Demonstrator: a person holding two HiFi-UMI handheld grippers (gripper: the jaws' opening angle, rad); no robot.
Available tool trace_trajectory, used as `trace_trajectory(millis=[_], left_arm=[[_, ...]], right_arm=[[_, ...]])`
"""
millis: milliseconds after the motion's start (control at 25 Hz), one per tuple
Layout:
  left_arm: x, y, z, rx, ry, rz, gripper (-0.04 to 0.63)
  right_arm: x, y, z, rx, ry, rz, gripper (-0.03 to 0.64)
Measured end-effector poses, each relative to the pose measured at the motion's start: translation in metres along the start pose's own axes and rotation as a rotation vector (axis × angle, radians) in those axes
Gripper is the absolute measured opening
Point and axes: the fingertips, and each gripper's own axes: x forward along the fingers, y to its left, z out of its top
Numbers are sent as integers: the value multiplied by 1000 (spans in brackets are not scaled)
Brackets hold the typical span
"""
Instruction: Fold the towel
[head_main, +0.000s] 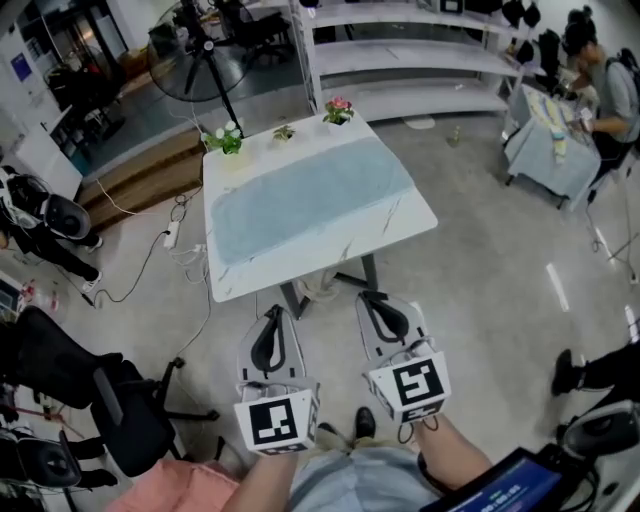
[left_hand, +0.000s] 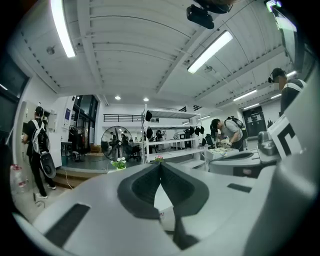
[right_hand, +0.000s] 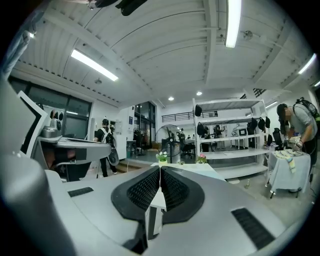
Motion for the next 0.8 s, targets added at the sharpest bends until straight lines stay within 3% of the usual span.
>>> trace_trajectory(millis=[200, 480, 800], left_arm=[[23, 37, -4, -6, 1, 74, 8], [88, 77, -32, -31, 14, 77, 8], [187, 133, -99, -94, 148, 61, 8]], right_arm=[[30, -18, -1, -17, 1, -3, 21], [105, -35, -16, -3, 33, 4, 20], [217, -50, -52, 41, 120, 39, 23]])
